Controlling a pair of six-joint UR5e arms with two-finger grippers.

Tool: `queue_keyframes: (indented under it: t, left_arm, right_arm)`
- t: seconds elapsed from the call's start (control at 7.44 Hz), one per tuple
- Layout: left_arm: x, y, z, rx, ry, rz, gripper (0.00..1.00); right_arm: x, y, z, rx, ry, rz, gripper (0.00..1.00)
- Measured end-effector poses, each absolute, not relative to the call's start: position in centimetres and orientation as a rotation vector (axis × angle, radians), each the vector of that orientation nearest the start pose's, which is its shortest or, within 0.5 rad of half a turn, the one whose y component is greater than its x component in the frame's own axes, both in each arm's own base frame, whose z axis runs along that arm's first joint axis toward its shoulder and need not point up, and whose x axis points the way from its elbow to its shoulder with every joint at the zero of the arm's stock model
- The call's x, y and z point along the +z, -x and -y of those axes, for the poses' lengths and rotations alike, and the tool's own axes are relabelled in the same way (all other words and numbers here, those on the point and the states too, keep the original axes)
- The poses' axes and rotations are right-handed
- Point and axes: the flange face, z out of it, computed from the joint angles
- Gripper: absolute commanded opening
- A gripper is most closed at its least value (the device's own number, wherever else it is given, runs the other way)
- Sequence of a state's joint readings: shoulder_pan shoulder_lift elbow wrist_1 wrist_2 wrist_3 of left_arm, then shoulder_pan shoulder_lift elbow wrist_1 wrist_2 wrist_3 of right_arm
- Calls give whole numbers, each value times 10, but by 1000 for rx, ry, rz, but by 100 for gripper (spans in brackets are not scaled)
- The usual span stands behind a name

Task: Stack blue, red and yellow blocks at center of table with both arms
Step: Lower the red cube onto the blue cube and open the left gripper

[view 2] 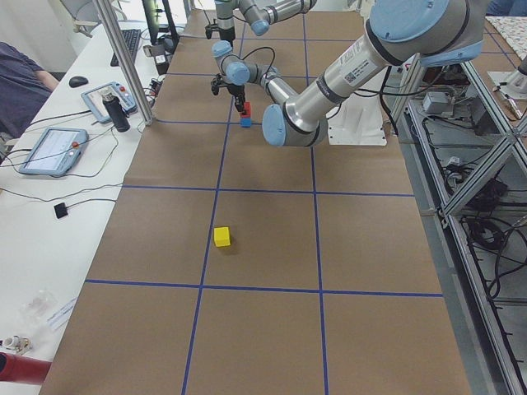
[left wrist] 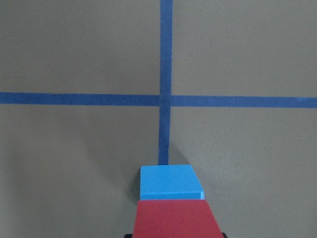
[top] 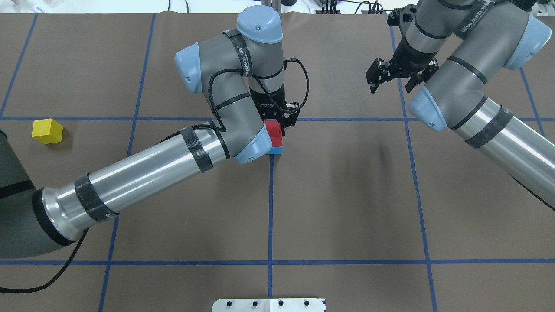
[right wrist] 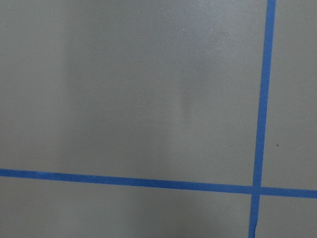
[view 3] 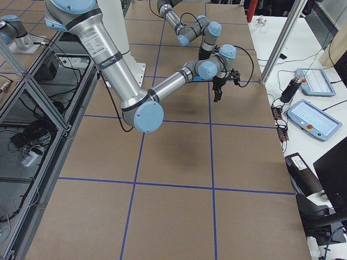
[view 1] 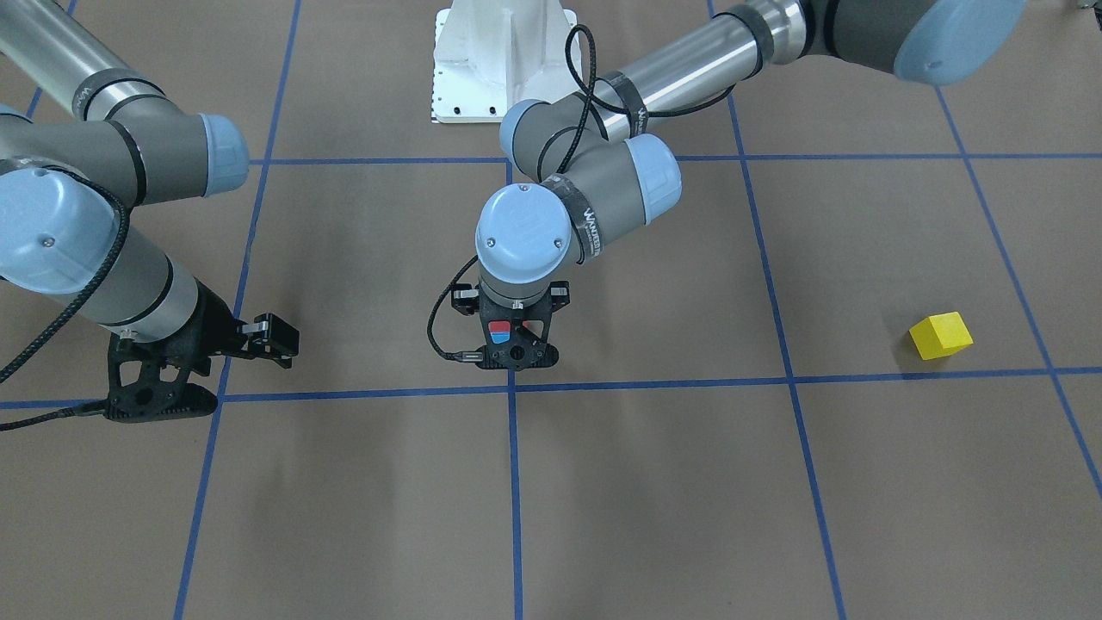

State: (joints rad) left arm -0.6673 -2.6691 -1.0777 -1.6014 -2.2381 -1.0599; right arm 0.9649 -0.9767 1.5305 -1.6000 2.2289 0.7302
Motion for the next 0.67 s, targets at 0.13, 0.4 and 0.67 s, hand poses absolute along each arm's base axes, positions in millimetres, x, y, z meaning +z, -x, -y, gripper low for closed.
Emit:
queue_keyframes:
  t: [0.13, 0.4, 0.67]
  left_arm:
    - [137, -606, 569, 66, 195, -865, 69]
    - [137, -606, 569, 66, 196, -865, 69]
    - [137, -606, 569, 66, 196, -865, 100]
  right_arm:
    - [327, 338, 614, -55, 2, 816, 99]
    - [327, 338, 614, -55, 3, 816, 99]
    - [327, 338, 614, -55, 3, 816, 99]
